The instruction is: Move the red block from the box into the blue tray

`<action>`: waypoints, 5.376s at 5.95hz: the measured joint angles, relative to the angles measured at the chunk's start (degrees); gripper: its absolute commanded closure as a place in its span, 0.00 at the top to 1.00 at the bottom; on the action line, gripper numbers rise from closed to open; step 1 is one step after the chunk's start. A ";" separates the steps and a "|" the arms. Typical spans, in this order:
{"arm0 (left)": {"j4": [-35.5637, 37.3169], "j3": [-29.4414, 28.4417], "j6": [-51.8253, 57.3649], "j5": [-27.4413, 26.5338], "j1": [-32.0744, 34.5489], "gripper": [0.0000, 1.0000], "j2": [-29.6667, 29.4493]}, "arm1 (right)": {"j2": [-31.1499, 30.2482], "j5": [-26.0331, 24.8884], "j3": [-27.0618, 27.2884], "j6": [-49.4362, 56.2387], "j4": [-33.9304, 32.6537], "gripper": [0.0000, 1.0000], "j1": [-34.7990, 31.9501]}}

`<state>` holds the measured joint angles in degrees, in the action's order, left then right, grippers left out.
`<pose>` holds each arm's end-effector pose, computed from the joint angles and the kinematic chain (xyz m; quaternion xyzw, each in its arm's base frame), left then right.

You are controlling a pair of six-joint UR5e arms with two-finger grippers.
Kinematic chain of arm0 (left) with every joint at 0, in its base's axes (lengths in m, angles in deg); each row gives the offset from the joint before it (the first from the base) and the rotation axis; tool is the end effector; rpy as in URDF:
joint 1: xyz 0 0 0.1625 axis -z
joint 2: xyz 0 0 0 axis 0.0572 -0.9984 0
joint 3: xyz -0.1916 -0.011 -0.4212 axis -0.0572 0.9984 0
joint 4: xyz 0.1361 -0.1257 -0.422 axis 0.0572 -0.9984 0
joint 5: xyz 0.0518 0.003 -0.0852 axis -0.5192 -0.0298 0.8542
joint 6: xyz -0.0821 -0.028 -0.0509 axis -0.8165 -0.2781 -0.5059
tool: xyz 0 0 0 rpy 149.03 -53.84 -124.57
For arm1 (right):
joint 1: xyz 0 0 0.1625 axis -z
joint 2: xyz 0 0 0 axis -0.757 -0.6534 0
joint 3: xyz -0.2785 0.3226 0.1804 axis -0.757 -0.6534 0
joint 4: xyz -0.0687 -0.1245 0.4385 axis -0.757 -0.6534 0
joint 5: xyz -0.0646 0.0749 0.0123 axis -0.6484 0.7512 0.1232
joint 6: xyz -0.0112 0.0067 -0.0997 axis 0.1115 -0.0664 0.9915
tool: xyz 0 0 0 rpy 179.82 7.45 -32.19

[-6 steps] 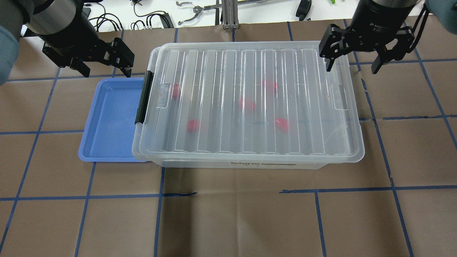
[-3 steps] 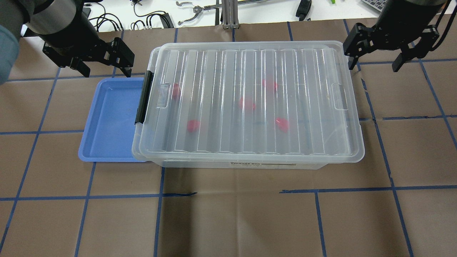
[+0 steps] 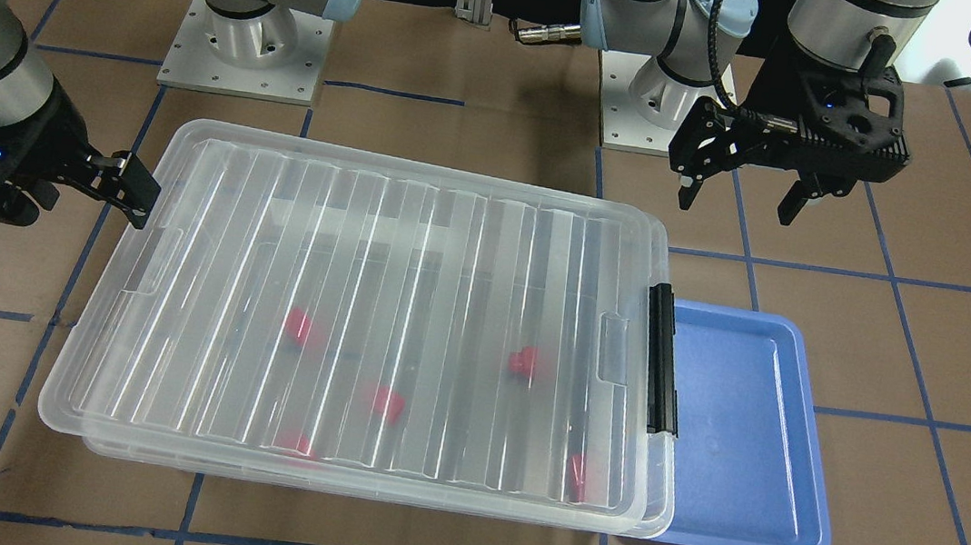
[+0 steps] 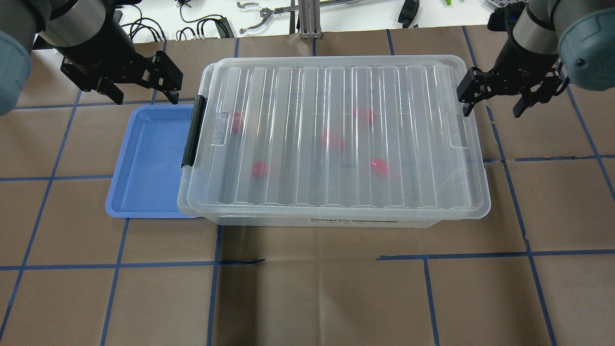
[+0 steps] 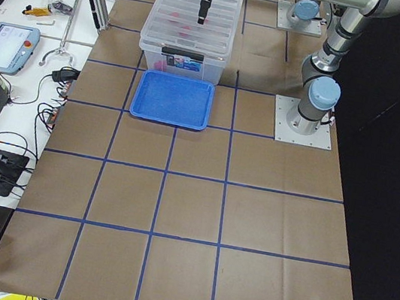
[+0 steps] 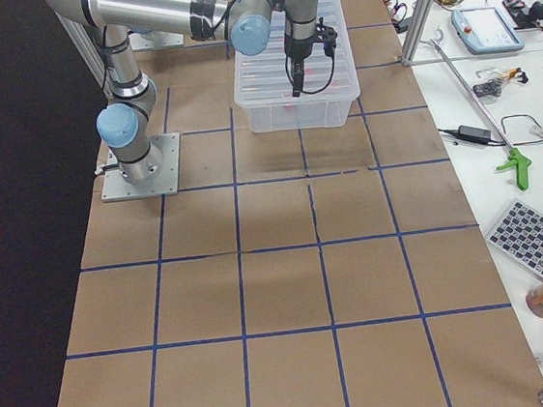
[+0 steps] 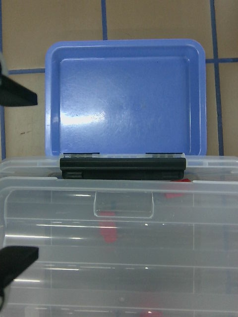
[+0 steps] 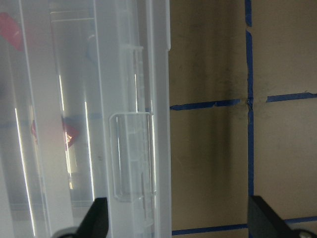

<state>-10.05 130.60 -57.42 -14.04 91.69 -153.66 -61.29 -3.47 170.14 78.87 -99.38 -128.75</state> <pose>-0.1172 -0.5406 0.5583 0.0204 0.9979 -0.0608 0.0090 0.0253 -0.5872 0.4234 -0.0408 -0.9989 -0.0220 0.0068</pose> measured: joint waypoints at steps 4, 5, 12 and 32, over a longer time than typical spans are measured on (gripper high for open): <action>0.24 0.89 0.13 0.03 -0.23 0.98 0.35 | 0.00 0.49 6.83 4.66 -5.04 1.00 3.46; 0.25 0.87 0.06 0.08 -0.33 0.98 0.39 | 0.00 0.65 6.96 4.73 -4.87 1.00 3.50; 0.29 1.01 0.08 0.04 -0.22 0.98 0.15 | 0.30 -2.05 6.87 14.52 -5.33 1.00 8.49; 25.29 11.69 72.94 2.78 9.87 0.96 -20.21 | -1.97 -5.06 -8.38 14.44 7.86 1.00 15.00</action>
<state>15.24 142.29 15.52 -11.25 101.56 -173.87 -63.26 -8.53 161.76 93.31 -91.51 -113.76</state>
